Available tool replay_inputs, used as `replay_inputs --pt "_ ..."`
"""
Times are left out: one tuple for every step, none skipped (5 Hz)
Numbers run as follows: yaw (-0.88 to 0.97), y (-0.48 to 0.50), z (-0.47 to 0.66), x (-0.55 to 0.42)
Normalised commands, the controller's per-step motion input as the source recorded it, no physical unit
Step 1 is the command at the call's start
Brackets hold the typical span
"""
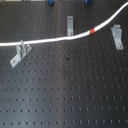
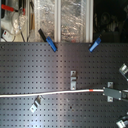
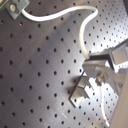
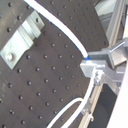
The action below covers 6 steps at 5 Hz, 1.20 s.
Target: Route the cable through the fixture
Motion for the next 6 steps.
replay_inputs --pt "0.16 -0.163 0.19 -0.745" --pt "0.31 0.031 0.04 -0.487" --pt "0.0 0.005 0.0 -0.04" --pt "0.0 -0.454 -0.14 -0.215" --pt "0.0 -0.609 -0.3 -0.215" --pt "0.0 -0.501 -0.26 -0.225"
